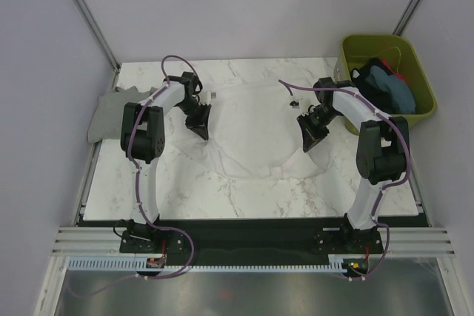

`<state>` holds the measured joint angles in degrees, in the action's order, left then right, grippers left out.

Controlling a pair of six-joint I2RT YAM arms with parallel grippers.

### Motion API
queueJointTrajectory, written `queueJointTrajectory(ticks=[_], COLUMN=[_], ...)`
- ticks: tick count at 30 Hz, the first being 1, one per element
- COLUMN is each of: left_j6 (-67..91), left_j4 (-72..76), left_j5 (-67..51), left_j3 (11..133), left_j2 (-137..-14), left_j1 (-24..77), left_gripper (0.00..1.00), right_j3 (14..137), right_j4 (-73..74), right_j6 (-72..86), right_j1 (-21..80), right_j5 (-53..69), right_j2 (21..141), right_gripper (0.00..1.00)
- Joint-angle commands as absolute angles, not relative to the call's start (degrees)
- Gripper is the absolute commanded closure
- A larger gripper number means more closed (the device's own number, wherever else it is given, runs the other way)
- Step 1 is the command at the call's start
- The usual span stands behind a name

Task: Fold and stack the t-shirts
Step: Flatten the tshirt out

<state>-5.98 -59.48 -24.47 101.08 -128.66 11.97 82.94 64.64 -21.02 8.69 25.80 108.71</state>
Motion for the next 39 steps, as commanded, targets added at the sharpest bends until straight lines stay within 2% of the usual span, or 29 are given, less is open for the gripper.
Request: queueJointTrajectory(ticks=[1,16,21,26,32,39], left_j6=[-7.9,-10.7,-13.9,-16.3,-19.3,-22.7], left_j4=[-59.6,-60.8,-65.0,-74.8,-78.9,-86.3], left_j5=[-25.1,-18.7,-15.0,-14.1,-14.2,-13.9], left_j3=[101.6,94.5,90.2,89.7,89.6,89.6], left_j2=[-126.3,-105.0,-98.4,-96.8,-93.4,-89.7], left_j1=[12.0,11.9,11.9,10.7,9.2,8.3], left_gripper=[0.98,0.98,0.98,0.98,0.98,0.98], right_j3=[82.8,83.9,84.1,79.4,74.8,71.7], right_j4=[63.8,63.6,63.5,62.1,62.2,62.2], right_j6=[-21.0,-20.5,-21.1,-19.9,-17.6,-17.2], right_j1=[8.9,8.7,8.7,8.7,8.7,8.7], right_j5=[26.9,26.5,23.6,24.5,25.7,22.6], right_j2=[107.8,104.8,96.3,83.9,71.0,61.5], right_gripper=[1.00,1.00,1.00,1.00,1.00,1.00])
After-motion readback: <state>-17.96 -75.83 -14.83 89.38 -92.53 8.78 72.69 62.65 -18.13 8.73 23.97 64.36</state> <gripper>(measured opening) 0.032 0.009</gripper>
